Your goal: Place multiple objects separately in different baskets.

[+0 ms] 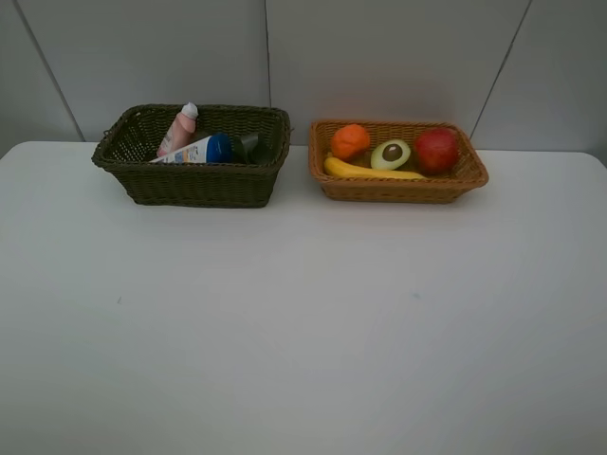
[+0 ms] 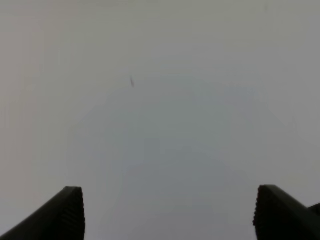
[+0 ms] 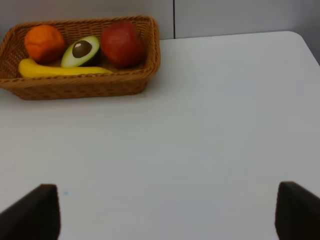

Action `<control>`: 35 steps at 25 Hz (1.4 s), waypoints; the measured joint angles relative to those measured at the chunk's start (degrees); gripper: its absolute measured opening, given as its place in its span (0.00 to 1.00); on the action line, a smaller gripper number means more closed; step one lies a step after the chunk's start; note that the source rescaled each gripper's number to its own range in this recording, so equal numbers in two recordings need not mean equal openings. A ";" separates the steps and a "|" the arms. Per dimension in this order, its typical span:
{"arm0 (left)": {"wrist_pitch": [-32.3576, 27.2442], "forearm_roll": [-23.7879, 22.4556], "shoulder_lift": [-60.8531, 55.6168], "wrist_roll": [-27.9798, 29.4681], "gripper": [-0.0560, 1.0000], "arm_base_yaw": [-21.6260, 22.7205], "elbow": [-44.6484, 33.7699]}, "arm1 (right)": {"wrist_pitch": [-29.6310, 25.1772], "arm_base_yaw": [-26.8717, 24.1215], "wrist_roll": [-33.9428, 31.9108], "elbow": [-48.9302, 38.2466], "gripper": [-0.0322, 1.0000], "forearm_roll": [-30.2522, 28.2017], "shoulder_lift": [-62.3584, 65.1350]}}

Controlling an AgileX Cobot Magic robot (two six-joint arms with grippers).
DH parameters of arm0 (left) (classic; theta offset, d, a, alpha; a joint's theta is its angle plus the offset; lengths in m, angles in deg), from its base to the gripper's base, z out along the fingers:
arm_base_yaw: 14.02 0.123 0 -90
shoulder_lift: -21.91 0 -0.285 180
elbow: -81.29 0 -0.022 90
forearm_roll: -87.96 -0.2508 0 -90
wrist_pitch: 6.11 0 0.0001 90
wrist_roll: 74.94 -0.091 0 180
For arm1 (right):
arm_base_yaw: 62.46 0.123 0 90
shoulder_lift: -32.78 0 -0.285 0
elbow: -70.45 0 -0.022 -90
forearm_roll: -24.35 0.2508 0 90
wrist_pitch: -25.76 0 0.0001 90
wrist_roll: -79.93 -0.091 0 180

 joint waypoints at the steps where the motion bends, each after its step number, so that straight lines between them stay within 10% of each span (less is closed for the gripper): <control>1: 0.00 0.00 -0.71 0.00 0.91 0.00 -0.78 | 0.00 0.00 0.00 0.00 0.85 0.00 0.00; 35: 0.24 3.15 -17.35 -4.46 0.91 11.57 -1.54 | 0.00 0.00 0.00 0.00 0.85 0.00 0.00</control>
